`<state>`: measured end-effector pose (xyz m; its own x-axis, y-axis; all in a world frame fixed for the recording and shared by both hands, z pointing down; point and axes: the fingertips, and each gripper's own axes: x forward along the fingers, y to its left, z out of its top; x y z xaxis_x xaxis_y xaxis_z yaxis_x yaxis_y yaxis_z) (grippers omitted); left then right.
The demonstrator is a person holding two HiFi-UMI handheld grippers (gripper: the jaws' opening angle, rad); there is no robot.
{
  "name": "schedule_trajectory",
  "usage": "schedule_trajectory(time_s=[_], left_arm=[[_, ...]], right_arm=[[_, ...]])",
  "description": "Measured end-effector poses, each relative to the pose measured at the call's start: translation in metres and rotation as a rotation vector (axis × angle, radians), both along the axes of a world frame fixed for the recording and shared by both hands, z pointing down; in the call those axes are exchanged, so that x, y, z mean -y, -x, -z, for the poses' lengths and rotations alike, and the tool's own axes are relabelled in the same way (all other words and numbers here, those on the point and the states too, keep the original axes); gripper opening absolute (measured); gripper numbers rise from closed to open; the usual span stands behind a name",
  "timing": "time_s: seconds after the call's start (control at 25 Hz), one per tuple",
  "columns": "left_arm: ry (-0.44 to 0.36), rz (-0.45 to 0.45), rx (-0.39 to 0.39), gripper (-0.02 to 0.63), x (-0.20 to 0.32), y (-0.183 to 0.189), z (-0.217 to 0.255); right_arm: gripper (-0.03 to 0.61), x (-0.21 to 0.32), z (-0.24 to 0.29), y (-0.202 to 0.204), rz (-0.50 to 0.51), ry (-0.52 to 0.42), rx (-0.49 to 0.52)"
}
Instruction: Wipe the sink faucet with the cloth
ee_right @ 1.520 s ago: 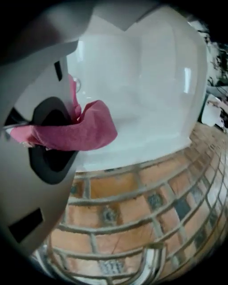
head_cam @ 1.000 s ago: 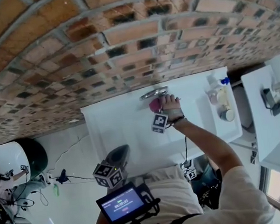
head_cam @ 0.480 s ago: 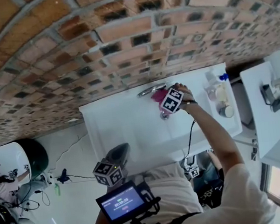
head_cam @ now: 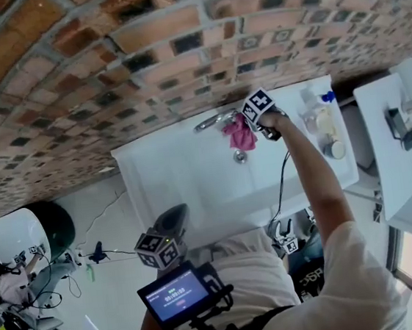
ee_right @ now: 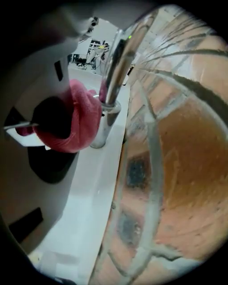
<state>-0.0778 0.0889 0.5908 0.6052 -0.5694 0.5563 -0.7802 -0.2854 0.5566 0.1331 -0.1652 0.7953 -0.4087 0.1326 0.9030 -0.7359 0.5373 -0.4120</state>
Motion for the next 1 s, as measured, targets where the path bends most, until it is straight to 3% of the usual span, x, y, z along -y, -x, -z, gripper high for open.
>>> schedule_trajectory(time_s=[0.32, 0.64, 1.0], left_arm=[[0.016, 0.008, 0.003, 0.005, 0.003, -0.004, -0.003], [0.016, 0.001, 0.004, 0.005, 0.009, -0.004, -0.004], [0.003, -0.033, 0.007, 0.005, 0.010, -0.010, -0.005]], right_arm=[[0.054, 0.000, -0.028, -0.008, -0.077, 0.100, 0.024], [0.055, 0.007, -0.041, -0.031, -0.185, 0.029, -0.061], [0.055, 0.001, -0.040, -0.037, -0.299, 0.082, 0.065]])
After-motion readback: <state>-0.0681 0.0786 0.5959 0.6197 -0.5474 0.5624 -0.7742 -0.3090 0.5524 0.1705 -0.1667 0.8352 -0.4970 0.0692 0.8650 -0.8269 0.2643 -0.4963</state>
